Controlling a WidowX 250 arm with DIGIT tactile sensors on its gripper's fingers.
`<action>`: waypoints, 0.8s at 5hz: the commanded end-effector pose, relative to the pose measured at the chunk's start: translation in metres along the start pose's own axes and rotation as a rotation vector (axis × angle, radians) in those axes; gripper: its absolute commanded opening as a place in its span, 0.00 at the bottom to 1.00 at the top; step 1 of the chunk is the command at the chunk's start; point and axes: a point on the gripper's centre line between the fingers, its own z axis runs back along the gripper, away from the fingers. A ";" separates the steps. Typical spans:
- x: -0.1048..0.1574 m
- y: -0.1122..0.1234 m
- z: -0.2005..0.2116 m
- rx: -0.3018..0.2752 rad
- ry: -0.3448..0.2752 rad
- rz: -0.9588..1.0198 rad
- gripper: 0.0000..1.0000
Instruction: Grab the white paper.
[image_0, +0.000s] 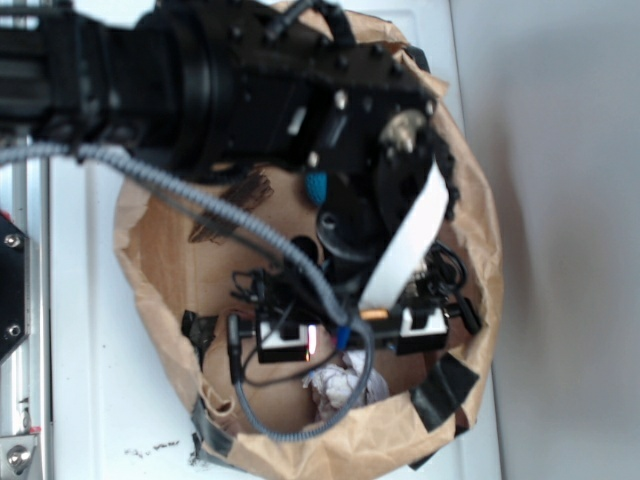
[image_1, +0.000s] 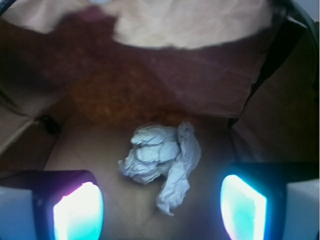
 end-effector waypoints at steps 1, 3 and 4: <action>0.019 -0.002 -0.030 0.008 0.096 -0.093 1.00; 0.002 -0.016 -0.054 -0.071 0.122 -0.127 1.00; -0.005 -0.016 -0.053 -0.038 0.120 -0.097 0.00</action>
